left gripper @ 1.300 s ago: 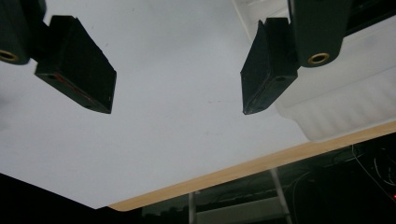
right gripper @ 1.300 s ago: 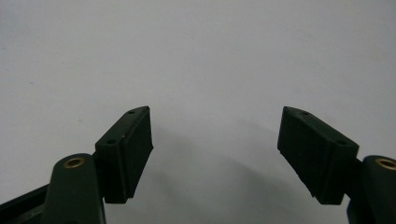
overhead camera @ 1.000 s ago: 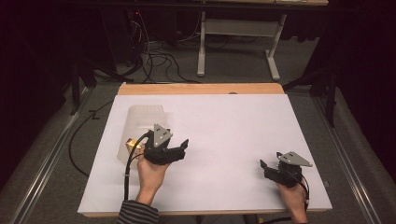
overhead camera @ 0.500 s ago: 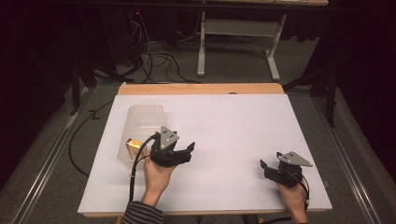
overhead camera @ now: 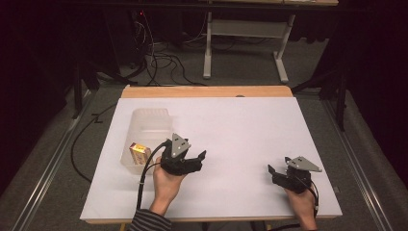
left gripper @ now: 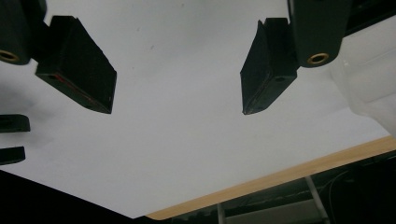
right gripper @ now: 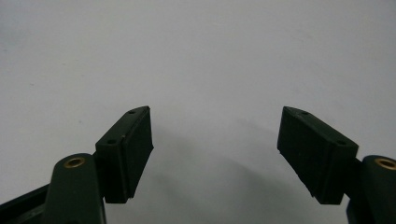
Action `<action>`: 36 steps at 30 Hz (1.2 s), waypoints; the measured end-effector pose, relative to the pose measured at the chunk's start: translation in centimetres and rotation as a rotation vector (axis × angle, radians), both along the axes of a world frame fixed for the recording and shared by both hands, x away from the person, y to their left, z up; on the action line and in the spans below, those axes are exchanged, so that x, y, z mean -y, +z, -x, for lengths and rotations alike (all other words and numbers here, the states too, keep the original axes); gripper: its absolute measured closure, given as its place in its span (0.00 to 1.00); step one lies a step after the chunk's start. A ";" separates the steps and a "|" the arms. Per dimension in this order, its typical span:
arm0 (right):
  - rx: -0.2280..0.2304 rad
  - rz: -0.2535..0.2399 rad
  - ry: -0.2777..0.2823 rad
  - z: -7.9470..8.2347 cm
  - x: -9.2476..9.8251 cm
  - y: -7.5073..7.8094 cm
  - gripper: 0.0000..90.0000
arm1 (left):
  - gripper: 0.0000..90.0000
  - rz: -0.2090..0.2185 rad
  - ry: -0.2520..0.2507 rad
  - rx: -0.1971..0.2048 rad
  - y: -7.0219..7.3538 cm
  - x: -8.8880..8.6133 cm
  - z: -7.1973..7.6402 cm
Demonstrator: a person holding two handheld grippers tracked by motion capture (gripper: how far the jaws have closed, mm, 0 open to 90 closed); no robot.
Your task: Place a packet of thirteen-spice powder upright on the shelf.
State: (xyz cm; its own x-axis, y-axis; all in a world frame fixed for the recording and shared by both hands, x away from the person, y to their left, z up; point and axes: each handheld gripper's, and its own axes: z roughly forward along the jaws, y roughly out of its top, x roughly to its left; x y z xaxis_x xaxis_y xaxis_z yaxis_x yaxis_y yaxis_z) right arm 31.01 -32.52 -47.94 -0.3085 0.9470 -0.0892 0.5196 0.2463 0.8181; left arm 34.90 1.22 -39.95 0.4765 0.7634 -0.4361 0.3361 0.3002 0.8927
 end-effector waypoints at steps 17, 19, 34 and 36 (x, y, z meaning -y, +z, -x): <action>0.002 0.003 -0.001 0.0 0.0 0.0 0.30 | 0.31 0.001 -0.032 -0.024 -1.5 1.1 0.6; 0.003 0.006 0.000 0.0 0.0 0.0 0.30 | 0.31 0.004 -0.032 -0.027 -1.6 1.2 0.7; -0.002 0.004 -0.004 0.0 -0.1 0.0 0.30 | 0.31 0.015 -0.037 -0.051 -3.0 1.9 1.0; -0.001 0.004 -0.005 0.1 -0.1 0.0 0.30 | 0.31 0.006 -0.036 -0.053 -3.2 2.1 1.1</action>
